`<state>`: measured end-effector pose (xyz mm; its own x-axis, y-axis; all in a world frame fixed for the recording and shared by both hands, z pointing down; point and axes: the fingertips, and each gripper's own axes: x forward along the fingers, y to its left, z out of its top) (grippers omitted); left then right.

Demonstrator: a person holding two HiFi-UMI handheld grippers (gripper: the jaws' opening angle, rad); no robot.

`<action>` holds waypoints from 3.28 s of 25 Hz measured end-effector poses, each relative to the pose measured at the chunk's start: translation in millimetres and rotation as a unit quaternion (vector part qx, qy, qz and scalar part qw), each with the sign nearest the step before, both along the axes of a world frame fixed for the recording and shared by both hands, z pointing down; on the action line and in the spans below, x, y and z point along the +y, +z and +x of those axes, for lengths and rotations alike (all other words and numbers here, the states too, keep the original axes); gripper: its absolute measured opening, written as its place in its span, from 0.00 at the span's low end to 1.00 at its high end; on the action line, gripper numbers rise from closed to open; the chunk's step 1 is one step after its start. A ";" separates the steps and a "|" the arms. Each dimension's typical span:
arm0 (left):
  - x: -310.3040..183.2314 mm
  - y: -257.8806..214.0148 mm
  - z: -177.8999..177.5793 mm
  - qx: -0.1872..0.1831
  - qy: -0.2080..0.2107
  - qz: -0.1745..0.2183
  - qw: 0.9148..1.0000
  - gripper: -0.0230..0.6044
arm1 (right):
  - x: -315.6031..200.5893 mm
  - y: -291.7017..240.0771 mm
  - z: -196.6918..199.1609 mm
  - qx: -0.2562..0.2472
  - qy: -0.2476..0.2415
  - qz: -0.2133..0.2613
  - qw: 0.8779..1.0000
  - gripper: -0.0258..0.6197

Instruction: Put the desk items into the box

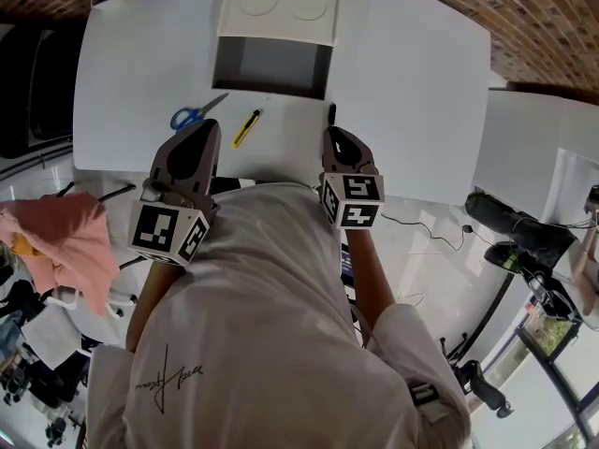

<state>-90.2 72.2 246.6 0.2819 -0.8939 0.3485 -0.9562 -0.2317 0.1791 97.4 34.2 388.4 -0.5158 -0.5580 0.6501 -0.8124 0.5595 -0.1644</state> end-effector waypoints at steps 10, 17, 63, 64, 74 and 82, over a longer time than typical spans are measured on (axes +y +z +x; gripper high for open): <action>-10.3 5.8 6.7 0.014 0.031 -0.014 0.999 0.05 | 1.2 19.8 5.2 0.021 0.007 -0.020 1.000 0.08; -23.0 11.0 12.3 0.025 0.053 -0.023 0.998 0.05 | 1.2 31.6 12.4 0.025 0.036 -0.039 0.998 0.09; -31.1 40.7 9.3 0.026 0.055 -0.062 0.996 0.05 | 4.4 95.5 23.4 0.114 0.031 -0.126 0.985 0.16; -30.6 40.7 9.4 0.026 0.055 -0.062 0.996 0.05 | 4.4 95.5 23.0 0.115 0.028 -0.127 0.985 0.16; -22.2 38.6 4.7 0.027 0.037 -0.059 0.997 0.05 | 2.2 96.4 25.9 0.113 0.003 -0.139 0.984 0.13; -15.2 37.0 -2.5 0.029 0.017 -0.056 0.998 0.05 | -2.7 97.1 28.1 0.102 -0.001 -0.137 0.985 0.13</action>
<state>-92.7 57.0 283.6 0.3344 -0.8402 0.4269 -0.9351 -0.2396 0.2610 125.4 31.5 485.5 -0.3601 -0.3460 0.8664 -0.8435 0.5176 -0.1438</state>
